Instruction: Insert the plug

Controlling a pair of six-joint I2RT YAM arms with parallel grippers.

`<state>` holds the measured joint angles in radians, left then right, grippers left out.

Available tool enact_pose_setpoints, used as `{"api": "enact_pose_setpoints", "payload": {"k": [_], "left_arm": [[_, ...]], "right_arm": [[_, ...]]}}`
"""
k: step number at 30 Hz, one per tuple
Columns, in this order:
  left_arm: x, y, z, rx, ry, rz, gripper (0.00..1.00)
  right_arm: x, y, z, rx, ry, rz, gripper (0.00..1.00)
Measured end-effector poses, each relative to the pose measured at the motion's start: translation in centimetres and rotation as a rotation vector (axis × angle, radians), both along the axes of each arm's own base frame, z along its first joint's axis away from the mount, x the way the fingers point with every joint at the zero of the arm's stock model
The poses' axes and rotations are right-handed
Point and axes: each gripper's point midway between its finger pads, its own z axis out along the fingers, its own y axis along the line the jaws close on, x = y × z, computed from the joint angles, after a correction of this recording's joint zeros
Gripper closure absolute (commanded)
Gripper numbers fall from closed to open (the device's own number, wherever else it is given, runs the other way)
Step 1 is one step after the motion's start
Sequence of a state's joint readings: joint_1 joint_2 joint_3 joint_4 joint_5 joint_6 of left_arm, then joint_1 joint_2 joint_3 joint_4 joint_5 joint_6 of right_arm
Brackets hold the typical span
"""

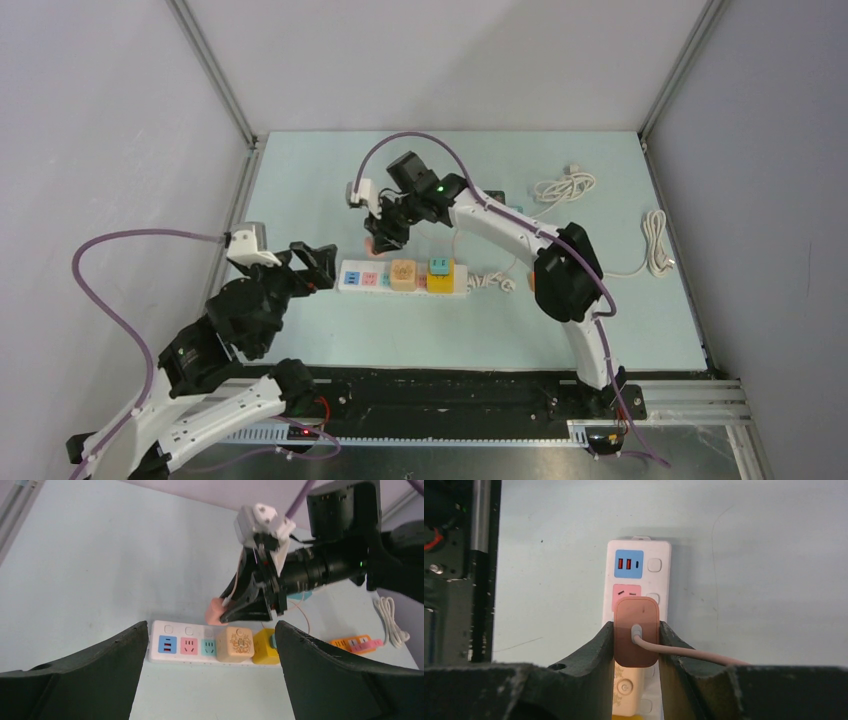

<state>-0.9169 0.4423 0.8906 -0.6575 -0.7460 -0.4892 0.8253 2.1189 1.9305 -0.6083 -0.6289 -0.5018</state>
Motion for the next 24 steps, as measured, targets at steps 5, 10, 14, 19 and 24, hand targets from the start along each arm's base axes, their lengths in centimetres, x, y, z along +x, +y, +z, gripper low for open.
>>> {"api": "enact_pose_setpoints", "payload": {"k": [5, 10, 14, 19, 24], "left_arm": [[-0.3, 1.8, 1.2, -0.026, -0.038, 0.056, 0.00], [-0.6, 2.6, 1.7, -0.039, -0.058, 0.078, 0.00], [-0.6, 2.8, 1.7, -0.030, -0.057, 0.079, 0.00], [-0.6, 2.8, 1.5, -0.024, -0.054, 0.079, 0.00], [-0.7, 2.9, 1.4, -0.020, -0.051, 0.079, 0.00]], "right_arm": [[-0.7, 1.6, -0.7, -0.009, -0.129, 0.068, 1.00], [-1.3, 3.1, -3.2, -0.039, -0.186, 0.103, 1.00], [-1.0, 3.7, -5.1, -0.068, -0.221, 0.108, 1.00], [-0.5, 3.7, -6.5, -0.096, -0.240, 0.105, 1.00], [-0.4, 3.5, -7.0, -0.115, -0.232, 0.107, 1.00]]}}
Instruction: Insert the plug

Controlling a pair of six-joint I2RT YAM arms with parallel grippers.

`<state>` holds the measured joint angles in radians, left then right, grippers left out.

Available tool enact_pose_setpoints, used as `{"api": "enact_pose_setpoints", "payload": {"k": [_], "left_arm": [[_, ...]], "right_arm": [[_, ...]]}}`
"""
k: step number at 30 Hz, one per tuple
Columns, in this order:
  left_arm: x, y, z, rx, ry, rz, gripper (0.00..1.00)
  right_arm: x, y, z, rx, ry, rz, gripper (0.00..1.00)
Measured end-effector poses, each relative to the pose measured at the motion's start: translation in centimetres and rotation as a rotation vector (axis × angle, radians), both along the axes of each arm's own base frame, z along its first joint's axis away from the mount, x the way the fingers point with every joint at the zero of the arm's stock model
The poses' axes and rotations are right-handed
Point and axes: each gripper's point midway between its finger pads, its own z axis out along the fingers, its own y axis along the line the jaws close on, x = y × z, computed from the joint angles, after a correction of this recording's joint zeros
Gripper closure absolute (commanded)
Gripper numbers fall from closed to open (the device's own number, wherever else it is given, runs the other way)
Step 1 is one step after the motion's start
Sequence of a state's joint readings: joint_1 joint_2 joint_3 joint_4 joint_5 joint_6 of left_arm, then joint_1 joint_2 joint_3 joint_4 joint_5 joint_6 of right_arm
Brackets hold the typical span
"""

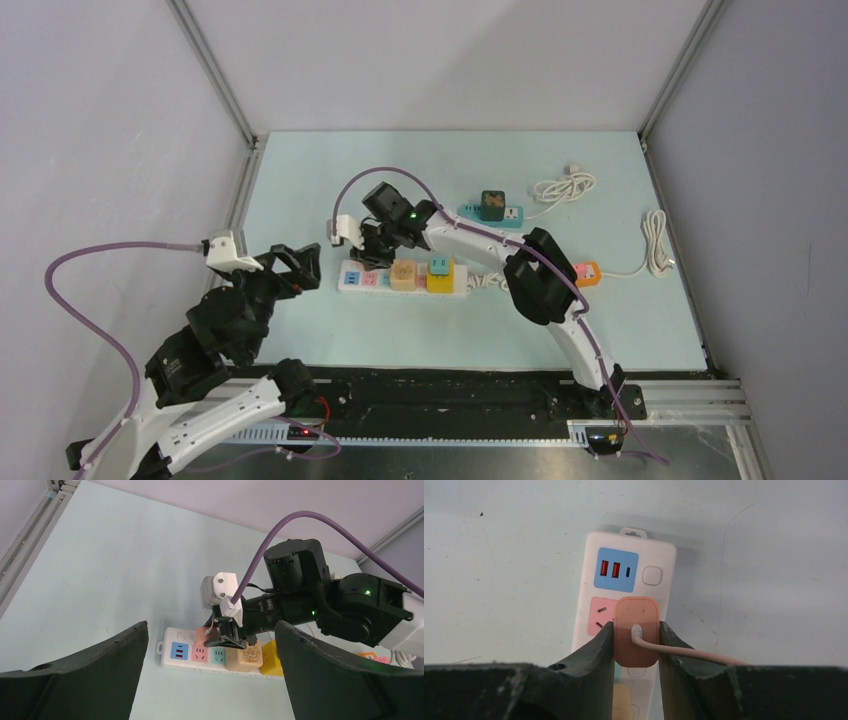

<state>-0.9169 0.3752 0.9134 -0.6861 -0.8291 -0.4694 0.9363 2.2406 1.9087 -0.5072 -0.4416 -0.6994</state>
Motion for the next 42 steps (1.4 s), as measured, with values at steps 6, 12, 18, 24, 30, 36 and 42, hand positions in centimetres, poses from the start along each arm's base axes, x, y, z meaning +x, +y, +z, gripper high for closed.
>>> {"api": "enact_pose_setpoints", "payload": {"k": [6, 12, 18, 24, 30, 36, 42], "left_arm": [[-0.1, 0.2, -0.1, 0.003, 0.001, 0.006, 0.00], [-0.1, 0.2, -0.2, 0.004, 0.002, 0.006, 0.00], [-0.1, 0.2, -0.2, 0.007, 0.004, 0.006, 0.00], [-0.1, 0.2, -0.3, 0.009, 0.005, 0.006, 0.00], [-0.1, 0.3, -0.3, 0.015, 0.004, 0.006, 0.00], [-0.1, 0.2, -0.3, 0.017, 0.006, 0.006, 0.00], [0.0, 0.2, -0.3, 0.019, 0.006, 0.006, 0.00]], "right_arm": [[-0.6, -0.3, -0.2, -0.013, 0.047, -0.023, 1.00], [-1.0, -0.1, -0.3, 0.009, 0.079, -0.035, 1.00], [-1.7, 0.4, -0.5, 0.020, 0.102, -0.041, 1.00], [-1.6, 0.4, -0.9, 0.016, 0.103, -0.058, 1.00], [-1.7, 0.3, -0.9, 0.025, 0.110, -0.084, 1.00], [-1.5, 0.3, -1.0, 0.036, 0.165, -0.145, 1.00], [-1.6, 0.2, -1.1, 0.074, 0.167, -0.180, 1.00]]}}
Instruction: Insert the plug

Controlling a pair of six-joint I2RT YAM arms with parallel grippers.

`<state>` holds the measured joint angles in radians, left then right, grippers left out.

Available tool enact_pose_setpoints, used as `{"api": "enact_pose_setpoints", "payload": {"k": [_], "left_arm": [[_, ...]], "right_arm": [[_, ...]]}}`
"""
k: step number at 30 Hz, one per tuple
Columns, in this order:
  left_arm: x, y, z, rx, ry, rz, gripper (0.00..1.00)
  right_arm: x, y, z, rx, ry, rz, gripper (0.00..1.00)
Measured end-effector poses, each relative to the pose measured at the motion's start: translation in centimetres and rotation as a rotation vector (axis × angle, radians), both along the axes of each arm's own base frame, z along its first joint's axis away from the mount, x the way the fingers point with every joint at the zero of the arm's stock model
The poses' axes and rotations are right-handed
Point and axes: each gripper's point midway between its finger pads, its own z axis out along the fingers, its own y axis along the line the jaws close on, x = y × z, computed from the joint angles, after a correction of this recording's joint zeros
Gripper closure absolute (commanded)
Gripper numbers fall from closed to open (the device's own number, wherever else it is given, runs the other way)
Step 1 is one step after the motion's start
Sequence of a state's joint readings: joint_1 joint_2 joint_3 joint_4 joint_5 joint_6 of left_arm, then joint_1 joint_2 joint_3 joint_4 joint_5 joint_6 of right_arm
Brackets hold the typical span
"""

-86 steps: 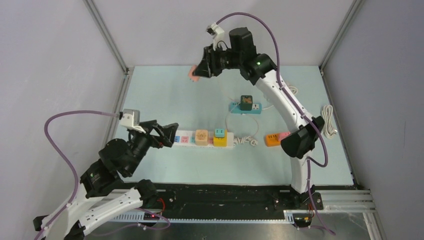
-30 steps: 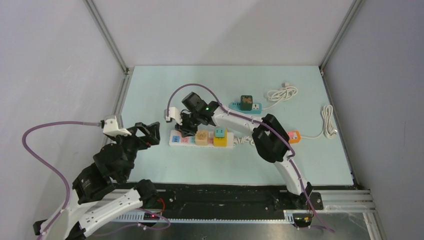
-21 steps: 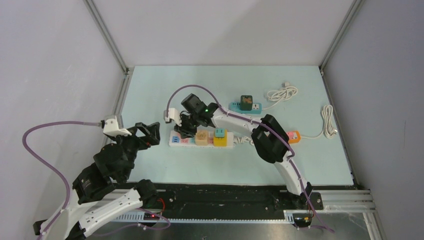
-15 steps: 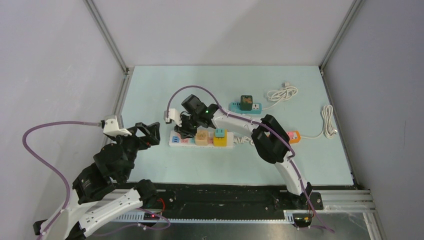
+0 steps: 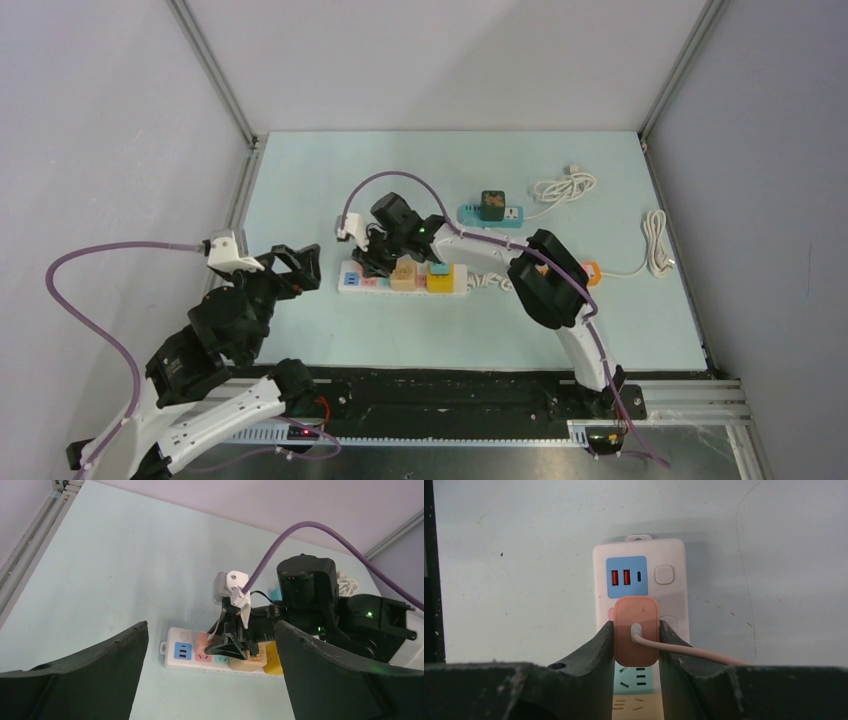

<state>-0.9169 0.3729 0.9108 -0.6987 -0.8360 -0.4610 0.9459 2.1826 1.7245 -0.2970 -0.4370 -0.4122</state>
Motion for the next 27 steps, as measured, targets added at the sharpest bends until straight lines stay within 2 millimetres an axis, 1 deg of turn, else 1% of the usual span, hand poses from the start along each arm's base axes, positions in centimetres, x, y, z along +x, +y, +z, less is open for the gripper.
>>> {"api": "enact_pose_setpoints", "payload": {"k": [5, 8, 23, 25, 27], "left_arm": [[0.01, -0.02, -0.01, 0.001, 0.001, 0.000, 0.00], [0.09, -0.12, -0.10, 0.006, 0.005, 0.000, 0.00], [0.16, -0.22, -0.18, 0.010, 0.008, 0.000, 0.00], [0.16, -0.22, -0.18, 0.010, 0.008, 0.000, 0.00], [0.17, -0.22, -0.18, 0.010, 0.008, 0.000, 0.00]], "right_arm": [[-0.22, -0.27, -0.10, 0.055, -0.046, -0.031, 1.00], [-0.16, -0.09, -0.06, 0.072, -0.057, -0.038, 1.00], [-0.08, -0.18, -0.74, 0.026, -0.075, -0.041, 1.00], [-0.05, -0.20, -0.75, 0.026, -0.076, -0.041, 0.98], [-0.05, -0.20, -0.76, 0.025, -0.078, -0.040, 0.87]]}}
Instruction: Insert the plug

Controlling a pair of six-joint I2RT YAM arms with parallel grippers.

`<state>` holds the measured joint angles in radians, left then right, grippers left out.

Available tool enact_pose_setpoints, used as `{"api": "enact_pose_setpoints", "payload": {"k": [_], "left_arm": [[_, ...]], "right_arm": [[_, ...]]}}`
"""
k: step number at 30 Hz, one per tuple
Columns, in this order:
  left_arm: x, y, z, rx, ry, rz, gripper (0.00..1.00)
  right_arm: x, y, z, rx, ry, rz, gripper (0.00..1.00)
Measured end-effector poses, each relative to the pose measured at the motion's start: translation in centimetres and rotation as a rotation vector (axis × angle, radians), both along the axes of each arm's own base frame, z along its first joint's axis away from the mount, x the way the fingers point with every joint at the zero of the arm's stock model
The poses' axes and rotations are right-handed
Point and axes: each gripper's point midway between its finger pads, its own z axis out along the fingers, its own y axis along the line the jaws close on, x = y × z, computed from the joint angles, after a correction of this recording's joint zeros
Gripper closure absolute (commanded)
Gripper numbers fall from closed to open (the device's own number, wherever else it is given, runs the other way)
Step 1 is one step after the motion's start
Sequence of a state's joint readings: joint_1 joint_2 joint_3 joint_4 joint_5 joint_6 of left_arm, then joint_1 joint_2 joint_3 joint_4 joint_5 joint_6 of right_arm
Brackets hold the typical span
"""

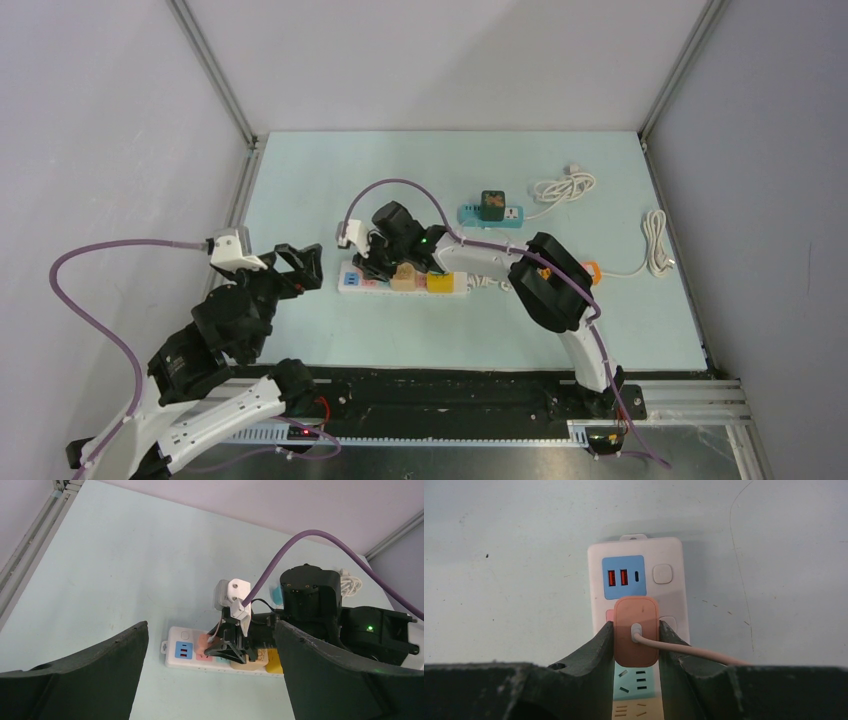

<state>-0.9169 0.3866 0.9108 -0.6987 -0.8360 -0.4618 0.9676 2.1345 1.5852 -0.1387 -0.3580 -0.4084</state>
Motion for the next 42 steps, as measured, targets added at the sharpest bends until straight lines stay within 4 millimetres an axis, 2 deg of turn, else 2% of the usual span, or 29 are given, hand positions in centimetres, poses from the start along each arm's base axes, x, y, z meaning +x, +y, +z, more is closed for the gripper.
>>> {"api": "enact_pose_setpoints", "payload": {"k": [3, 6, 9, 12, 22, 25, 30, 37, 42], "left_arm": [[0.0, 0.0, 0.0, 0.001, 0.001, 0.000, 0.00], [0.0, -0.1, -0.1, 0.003, 0.002, 0.000, 0.00], [0.0, -0.1, 0.0, 0.002, 0.002, 0.000, 0.00], [0.0, -0.1, 0.0, 0.002, 0.002, 0.000, 0.00], [0.0, -0.1, -0.1, 0.002, 0.002, 0.000, 0.00], [0.0, 0.0, -0.2, 0.004, 0.003, 0.000, 0.00], [0.0, -0.1, -0.5, 0.009, 0.007, -0.001, 0.00], [0.0, -0.4, -0.5, 0.006, 0.009, -0.017, 0.00], [-0.1, -1.1, -0.7, -0.003, 0.021, -0.050, 0.00]], "right_arm": [[0.0, 0.0, 0.0, -0.004, -0.009, -0.006, 0.77], [0.1, 0.1, 0.0, -0.009, -0.019, -0.016, 0.62], [0.1, 0.1, 0.1, -0.006, -0.015, -0.028, 0.54], [0.2, -0.3, -0.6, -0.032, -0.003, -0.056, 0.36], [0.1, -0.6, -0.8, -0.041, 0.035, -0.094, 0.21], [0.2, -0.3, -0.3, -0.029, 0.038, -0.102, 0.02], [0.3, -0.1, 1.6, -0.009, 0.035, -0.119, 0.01], [0.3, -1.0, 6.4, 0.039, 0.019, -0.171, 0.01], [-0.6, -2.2, 9.7, 0.073, 0.029, -0.199, 0.01]]}}
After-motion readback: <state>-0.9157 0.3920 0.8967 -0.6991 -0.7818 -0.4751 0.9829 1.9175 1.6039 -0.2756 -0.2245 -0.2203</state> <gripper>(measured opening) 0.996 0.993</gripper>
